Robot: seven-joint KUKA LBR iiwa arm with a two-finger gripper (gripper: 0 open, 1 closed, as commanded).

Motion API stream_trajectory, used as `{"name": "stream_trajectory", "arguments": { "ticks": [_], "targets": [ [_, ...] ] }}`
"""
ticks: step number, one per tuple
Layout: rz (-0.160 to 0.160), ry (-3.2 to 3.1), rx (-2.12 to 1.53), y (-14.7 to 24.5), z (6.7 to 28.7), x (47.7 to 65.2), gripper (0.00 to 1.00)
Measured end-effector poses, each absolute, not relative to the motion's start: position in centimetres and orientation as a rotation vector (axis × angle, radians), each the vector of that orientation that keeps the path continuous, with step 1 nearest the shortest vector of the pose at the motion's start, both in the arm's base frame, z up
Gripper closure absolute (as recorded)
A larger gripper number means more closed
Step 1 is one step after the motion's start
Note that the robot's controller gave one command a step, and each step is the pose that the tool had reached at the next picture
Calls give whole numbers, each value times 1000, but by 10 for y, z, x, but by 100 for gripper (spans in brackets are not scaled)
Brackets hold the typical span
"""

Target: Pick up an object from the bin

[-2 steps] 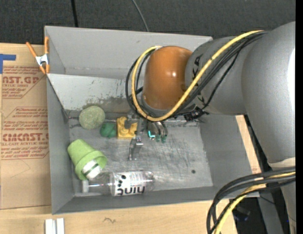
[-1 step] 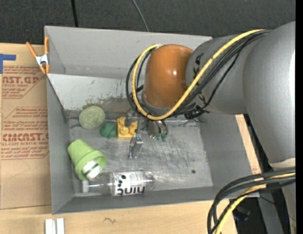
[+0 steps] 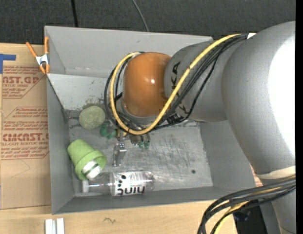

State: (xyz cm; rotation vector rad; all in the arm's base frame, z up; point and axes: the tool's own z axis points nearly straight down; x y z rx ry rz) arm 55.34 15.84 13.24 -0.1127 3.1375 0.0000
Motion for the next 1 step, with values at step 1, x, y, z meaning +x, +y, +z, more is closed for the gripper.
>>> {"name": "stream_trajectory", "arguments": {
  "ticks": [1],
  "targets": [
    [4,3140,-82,212,128,547,0]
  ]
}}
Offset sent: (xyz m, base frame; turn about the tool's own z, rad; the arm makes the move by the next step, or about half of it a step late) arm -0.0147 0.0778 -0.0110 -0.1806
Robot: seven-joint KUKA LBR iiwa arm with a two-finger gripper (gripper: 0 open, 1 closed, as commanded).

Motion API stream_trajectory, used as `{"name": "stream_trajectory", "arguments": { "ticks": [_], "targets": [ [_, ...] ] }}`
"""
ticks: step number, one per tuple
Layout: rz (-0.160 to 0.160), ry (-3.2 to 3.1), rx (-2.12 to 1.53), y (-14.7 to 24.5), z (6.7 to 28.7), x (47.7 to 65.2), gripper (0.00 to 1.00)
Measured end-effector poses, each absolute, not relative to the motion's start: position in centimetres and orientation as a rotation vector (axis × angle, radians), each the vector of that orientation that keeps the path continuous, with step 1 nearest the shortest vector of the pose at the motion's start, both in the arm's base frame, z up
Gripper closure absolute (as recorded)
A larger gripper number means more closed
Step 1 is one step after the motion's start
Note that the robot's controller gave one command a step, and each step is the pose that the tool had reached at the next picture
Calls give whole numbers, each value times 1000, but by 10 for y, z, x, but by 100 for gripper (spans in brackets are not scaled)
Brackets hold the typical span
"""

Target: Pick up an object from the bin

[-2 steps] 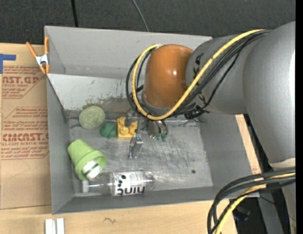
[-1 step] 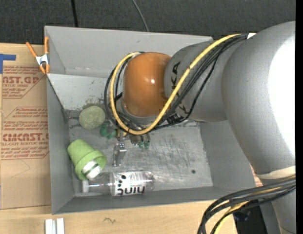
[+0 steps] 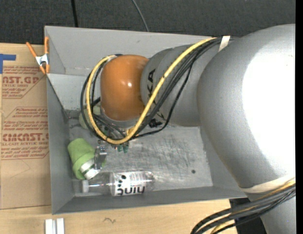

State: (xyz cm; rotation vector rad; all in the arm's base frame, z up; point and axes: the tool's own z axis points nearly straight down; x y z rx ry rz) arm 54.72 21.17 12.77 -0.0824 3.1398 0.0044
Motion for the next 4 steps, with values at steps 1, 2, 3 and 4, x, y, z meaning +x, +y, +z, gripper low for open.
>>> {"name": "stream_trajectory", "arguments": {
  "ticks": [1,2,3,4],
  "targets": [
    [4,3116,-343,233,125,542,0],
    [2,3141,-8,238,115,537,0],
    [-2,3131,-39,235,116,540,100],
    [-2,3131,-39,235,116,540,100]
  ]
}}
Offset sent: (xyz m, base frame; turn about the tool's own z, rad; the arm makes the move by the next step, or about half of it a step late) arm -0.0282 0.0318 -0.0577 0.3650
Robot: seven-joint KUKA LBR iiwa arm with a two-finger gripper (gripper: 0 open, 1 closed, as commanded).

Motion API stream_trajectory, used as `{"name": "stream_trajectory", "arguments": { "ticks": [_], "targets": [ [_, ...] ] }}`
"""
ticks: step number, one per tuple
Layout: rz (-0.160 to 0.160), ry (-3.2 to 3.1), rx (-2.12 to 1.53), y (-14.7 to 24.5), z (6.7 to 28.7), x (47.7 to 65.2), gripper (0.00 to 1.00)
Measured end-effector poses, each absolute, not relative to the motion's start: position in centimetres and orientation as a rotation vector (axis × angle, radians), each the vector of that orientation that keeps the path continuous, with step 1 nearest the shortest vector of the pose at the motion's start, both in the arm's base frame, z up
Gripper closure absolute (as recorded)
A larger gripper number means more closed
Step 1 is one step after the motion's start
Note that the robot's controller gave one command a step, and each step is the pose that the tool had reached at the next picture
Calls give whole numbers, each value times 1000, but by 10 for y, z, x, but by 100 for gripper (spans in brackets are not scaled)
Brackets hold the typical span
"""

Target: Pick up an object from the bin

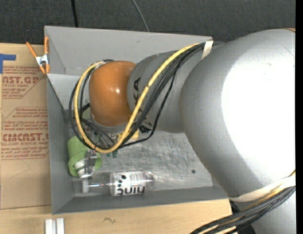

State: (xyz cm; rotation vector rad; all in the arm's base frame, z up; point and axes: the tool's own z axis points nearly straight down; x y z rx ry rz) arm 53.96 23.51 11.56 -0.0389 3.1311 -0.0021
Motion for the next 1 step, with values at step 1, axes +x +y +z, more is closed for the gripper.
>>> {"name": "stream_trajectory", "arguments": {
  "ticks": [1],
  "targets": [
    [-3,3132,-39,235,117,540,100]
  ]
}}
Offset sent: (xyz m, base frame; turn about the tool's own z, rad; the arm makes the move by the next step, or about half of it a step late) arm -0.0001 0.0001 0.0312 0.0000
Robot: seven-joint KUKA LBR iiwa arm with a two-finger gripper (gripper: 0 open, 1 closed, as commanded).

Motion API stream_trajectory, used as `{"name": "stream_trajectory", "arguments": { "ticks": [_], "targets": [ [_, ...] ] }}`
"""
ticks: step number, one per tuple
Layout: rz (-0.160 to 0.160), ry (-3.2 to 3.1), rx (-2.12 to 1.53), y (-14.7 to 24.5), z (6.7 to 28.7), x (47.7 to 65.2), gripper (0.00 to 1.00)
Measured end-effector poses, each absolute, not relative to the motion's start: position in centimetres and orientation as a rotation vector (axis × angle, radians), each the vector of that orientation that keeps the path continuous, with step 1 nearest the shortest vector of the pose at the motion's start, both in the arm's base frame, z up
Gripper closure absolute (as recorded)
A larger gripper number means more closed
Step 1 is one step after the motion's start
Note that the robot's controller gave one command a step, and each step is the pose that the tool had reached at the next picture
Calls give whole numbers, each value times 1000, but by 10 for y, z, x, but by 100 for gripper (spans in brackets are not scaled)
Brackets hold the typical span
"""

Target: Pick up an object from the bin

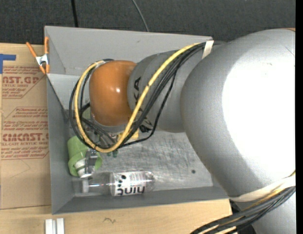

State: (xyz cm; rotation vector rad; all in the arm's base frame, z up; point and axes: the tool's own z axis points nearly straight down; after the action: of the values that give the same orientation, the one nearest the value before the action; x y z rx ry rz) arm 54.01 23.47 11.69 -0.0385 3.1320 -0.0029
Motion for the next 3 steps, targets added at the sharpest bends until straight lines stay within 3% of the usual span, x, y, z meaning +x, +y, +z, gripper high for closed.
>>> {"name": "stream_trajectory", "arguments": {
  "ticks": [3],
  "targets": [
    [-21,3137,-28,227,143,540,100]
  ]
}}
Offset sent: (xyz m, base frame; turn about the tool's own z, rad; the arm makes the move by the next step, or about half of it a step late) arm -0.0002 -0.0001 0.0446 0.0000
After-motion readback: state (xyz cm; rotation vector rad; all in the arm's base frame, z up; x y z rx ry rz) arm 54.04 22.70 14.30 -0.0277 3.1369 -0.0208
